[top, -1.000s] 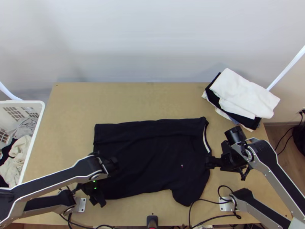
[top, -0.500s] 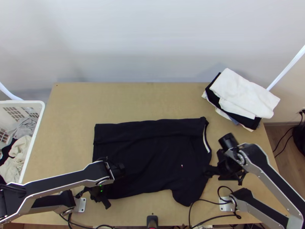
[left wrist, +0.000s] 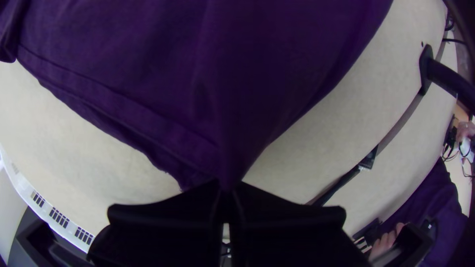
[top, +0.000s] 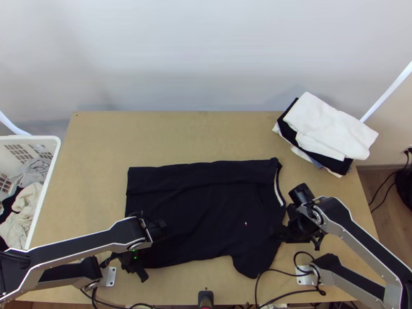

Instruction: Fold the t-shirt

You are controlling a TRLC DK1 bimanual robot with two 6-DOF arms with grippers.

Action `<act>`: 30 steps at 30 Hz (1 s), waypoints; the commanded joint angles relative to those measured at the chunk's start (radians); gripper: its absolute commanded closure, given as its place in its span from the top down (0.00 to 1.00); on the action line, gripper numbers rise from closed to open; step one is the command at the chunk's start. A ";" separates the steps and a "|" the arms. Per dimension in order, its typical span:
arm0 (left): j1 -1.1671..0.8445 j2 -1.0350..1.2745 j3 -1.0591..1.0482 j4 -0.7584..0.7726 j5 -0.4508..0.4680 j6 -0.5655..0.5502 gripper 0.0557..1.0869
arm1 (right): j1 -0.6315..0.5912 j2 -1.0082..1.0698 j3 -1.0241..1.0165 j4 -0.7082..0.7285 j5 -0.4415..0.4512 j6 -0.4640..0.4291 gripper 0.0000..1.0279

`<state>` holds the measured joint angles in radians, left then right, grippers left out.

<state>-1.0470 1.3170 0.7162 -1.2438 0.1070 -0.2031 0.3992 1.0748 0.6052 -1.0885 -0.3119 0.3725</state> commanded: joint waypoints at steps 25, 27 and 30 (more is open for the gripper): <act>0.360 -0.124 0.164 -0.020 0.036 0.044 0.04 | 0.006 -0.099 0.039 0.027 0.004 -0.073 0.03; 0.421 -0.131 0.177 -0.008 0.051 0.053 0.04 | 0.004 -0.110 0.076 0.019 0.007 -0.073 0.03; 0.509 -0.147 0.187 0.030 0.065 0.073 0.04 | 0.003 -0.110 0.130 0.016 0.028 -0.076 0.03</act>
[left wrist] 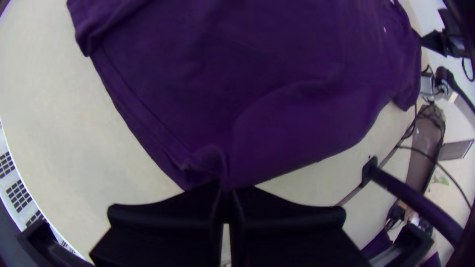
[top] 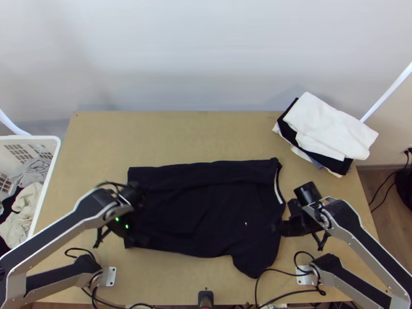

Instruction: Fold the t-shirt

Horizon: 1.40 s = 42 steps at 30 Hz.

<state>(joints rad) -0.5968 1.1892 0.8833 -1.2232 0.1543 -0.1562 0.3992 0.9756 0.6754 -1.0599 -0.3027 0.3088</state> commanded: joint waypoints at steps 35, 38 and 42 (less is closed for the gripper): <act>0.477 0.155 0.283 0.169 0.091 0.063 0.04 | -0.125 0.270 0.435 0.182 0.073 -0.103 0.03; 0.500 0.197 0.298 0.202 0.093 0.061 0.04 | -0.135 0.354 0.486 0.221 0.073 -0.097 0.03; 0.516 0.250 0.313 0.226 0.093 0.060 0.04 | -0.148 0.477 0.569 0.261 0.073 -0.099 0.03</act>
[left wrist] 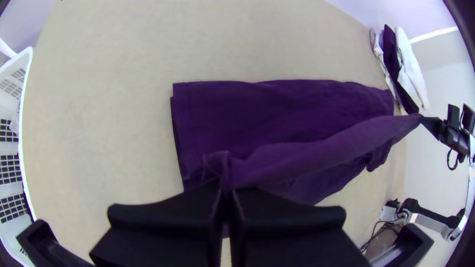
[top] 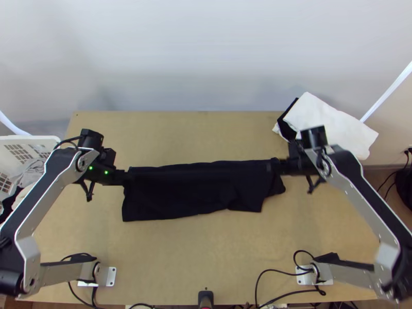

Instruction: Fold the t-shirt

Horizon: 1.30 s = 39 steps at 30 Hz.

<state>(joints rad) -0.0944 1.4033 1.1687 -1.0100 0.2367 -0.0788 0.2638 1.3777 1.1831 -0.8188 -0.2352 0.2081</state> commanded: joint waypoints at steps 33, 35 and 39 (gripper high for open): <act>0.331 0.066 -0.050 0.344 0.400 -0.179 0.96 | -0.006 -0.032 0.207 0.090 0.070 0.103 0.97; 0.351 0.043 -0.078 0.347 0.454 -0.098 0.96 | -0.005 -0.043 0.204 0.081 0.070 0.111 0.97; 0.397 0.013 -0.165 0.361 0.562 -0.082 0.96 | -0.003 -0.051 0.196 0.067 0.068 0.131 0.97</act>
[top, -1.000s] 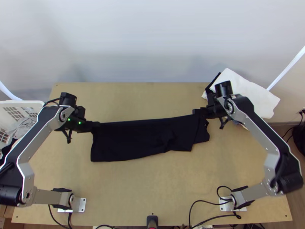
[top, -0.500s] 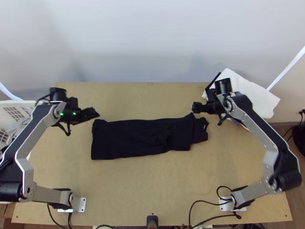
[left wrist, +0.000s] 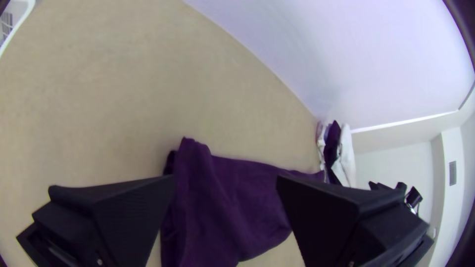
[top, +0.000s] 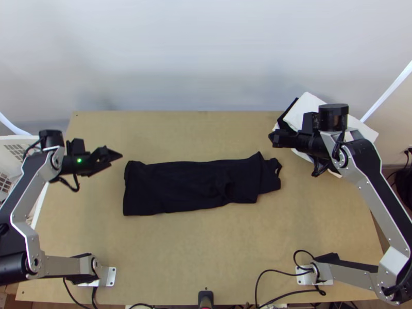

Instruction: Fold the t-shirt

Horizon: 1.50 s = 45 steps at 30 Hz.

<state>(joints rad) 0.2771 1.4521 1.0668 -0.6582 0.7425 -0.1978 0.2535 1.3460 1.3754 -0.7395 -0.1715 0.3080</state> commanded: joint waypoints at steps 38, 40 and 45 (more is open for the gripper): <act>-0.300 -0.027 -0.358 0.427 -0.195 0.018 0.04 | 0.024 -0.036 -0.006 -0.021 0.006 0.091 0.97; -0.239 -0.036 -0.358 0.436 -0.195 0.024 0.04 | 0.023 -0.042 -0.013 -0.021 0.006 0.091 0.97; 0.008 -0.045 -0.340 0.335 -0.173 0.161 0.04 | 0.023 -0.050 -0.036 -0.021 0.006 0.089 0.97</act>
<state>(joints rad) 0.1730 1.4261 0.7311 -0.2832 0.5674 -0.1055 0.2848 1.3205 1.3701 -0.7502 -0.1715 0.3859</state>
